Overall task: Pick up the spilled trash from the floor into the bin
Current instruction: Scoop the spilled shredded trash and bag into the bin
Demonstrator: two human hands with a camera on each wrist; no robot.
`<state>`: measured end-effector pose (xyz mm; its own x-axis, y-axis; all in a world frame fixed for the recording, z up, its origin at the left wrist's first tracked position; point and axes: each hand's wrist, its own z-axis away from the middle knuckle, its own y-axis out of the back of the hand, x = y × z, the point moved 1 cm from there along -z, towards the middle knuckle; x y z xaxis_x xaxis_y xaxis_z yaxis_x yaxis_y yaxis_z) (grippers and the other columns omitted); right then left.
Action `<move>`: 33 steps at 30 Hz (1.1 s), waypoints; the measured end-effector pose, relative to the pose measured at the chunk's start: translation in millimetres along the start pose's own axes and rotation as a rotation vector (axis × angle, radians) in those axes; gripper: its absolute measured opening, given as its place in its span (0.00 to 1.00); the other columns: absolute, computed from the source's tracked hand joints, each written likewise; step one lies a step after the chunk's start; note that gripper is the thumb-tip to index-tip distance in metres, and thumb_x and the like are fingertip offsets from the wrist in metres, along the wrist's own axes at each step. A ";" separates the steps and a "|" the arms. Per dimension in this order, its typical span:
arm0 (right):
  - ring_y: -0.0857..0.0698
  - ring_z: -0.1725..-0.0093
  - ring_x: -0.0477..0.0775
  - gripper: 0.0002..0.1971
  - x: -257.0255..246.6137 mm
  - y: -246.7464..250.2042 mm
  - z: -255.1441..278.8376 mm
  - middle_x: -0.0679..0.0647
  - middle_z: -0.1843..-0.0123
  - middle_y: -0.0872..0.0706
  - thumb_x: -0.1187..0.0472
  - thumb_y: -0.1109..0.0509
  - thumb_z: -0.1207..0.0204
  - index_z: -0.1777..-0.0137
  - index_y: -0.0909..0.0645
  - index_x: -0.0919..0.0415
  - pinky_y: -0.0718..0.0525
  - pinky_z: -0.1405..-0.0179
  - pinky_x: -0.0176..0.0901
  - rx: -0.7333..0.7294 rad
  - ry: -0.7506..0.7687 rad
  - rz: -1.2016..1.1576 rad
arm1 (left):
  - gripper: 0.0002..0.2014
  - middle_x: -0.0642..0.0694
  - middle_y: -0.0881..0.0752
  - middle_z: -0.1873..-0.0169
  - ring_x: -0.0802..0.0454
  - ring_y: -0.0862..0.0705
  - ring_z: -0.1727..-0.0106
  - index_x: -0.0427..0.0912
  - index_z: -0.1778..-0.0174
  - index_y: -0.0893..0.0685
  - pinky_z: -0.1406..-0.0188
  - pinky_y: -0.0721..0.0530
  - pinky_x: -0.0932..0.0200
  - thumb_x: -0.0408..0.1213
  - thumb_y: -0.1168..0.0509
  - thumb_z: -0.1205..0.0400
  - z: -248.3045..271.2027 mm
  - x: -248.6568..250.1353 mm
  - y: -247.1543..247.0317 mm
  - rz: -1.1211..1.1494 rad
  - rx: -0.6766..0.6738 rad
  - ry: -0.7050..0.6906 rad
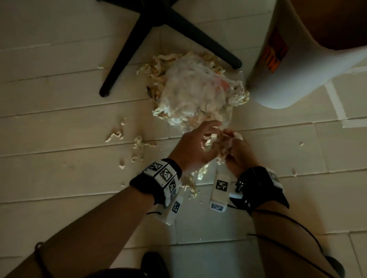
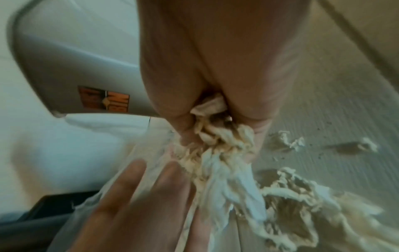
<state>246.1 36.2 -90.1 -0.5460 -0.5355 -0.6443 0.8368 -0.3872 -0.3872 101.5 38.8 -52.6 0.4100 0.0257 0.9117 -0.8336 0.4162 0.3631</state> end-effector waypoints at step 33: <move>0.20 0.32 0.69 0.28 43.5 -24.3 -7.8 0.63 0.29 0.23 0.58 0.32 0.21 0.21 0.31 0.60 0.20 0.35 0.57 0.002 0.340 1.496 | 0.36 0.44 0.36 0.23 0.40 0.36 0.25 0.52 0.20 0.37 0.31 0.25 0.46 0.57 0.34 0.23 38.4 -64.1 -9.3 -0.715 0.025 0.239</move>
<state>202.4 28.1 -113.9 0.8047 -0.2316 -0.5467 0.5936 0.3317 0.7332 68.8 -1.6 -107.0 0.9210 -0.0449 0.3869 -0.3414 0.3851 0.8574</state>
